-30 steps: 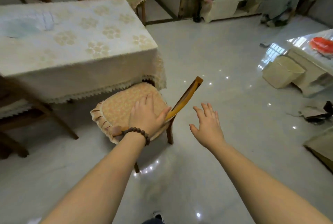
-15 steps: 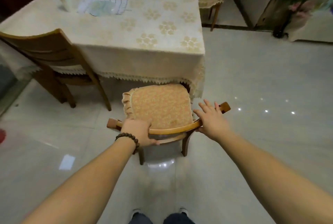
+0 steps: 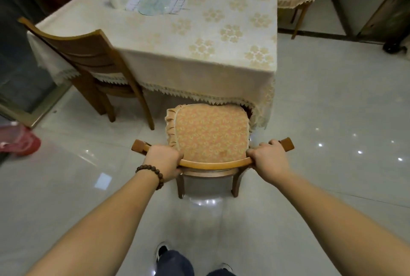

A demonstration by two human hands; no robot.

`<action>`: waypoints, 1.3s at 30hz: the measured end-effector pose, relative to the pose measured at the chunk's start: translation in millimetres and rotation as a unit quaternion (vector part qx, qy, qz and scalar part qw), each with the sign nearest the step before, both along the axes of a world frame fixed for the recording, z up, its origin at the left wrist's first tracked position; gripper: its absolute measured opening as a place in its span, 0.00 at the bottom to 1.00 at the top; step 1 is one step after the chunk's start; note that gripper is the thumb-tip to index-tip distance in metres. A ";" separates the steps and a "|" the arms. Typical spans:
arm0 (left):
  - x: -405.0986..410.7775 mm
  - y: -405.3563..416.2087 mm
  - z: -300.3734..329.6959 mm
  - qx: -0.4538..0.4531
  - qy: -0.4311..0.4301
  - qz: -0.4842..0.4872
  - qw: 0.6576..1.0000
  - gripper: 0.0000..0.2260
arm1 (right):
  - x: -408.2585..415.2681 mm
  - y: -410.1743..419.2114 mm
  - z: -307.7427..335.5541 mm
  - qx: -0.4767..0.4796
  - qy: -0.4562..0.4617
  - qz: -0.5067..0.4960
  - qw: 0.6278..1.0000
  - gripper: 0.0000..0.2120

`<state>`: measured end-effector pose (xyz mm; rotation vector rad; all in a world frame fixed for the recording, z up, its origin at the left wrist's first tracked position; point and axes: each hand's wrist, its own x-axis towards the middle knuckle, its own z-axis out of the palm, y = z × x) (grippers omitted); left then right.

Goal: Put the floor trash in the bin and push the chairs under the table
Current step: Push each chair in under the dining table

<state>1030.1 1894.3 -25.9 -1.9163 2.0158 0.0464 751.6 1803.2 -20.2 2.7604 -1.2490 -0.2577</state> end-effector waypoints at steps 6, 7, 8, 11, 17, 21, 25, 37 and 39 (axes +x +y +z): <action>48.6 -32.9 14.3 0.014 -0.026 -0.019 0.999 0.14 | 42.6 -14.0 -5.1 -0.009 0.010 -0.022 1.000 0.12; 59.2 -39.6 17.0 0.014 -0.033 -0.027 0.999 0.14 | 52.7 -17.6 -4.3 -0.015 0.006 -0.024 1.000 0.13; 70.3 -47.2 19.3 0.012 -0.040 -0.037 0.998 0.14 | 63.1 -21.9 -3.0 -0.020 0.000 -0.029 0.999 0.14; 105.6 -75.1 25.0 0.001 -0.037 -0.062 0.997 0.13 | 94.1 -37.7 0.5 -0.030 -0.011 -0.041 0.999 0.14; 167.3 -131.8 18.8 -0.019 -0.019 -0.109 0.994 0.15 | 148.6 -76.0 -1.4 -0.034 -0.021 -0.080 0.996 0.13; 193.6 -165.1 11.7 -0.038 -0.010 -0.148 0.988 0.16 | 168.7 -101.4 -2.2 -0.034 -0.033 -0.093 0.995 0.05; 209.1 -195.9 15.5 -0.051 0.005 -0.166 0.985 0.16 | 182.7 -125.6 6.8 -0.035 -0.016 -0.107 0.994 0.07; 204.3 -249.4 10.5 -0.058 0.043 -0.179 0.981 0.18 | 182.9 -189.2 6.2 -0.018 -0.014 -0.132 0.991 0.04; 200.1 -258.5 5.1 -0.062 0.050 -0.180 0.980 0.18 | 178.7 -200.9 1.3 -0.017 -0.021 -0.138 0.990 0.05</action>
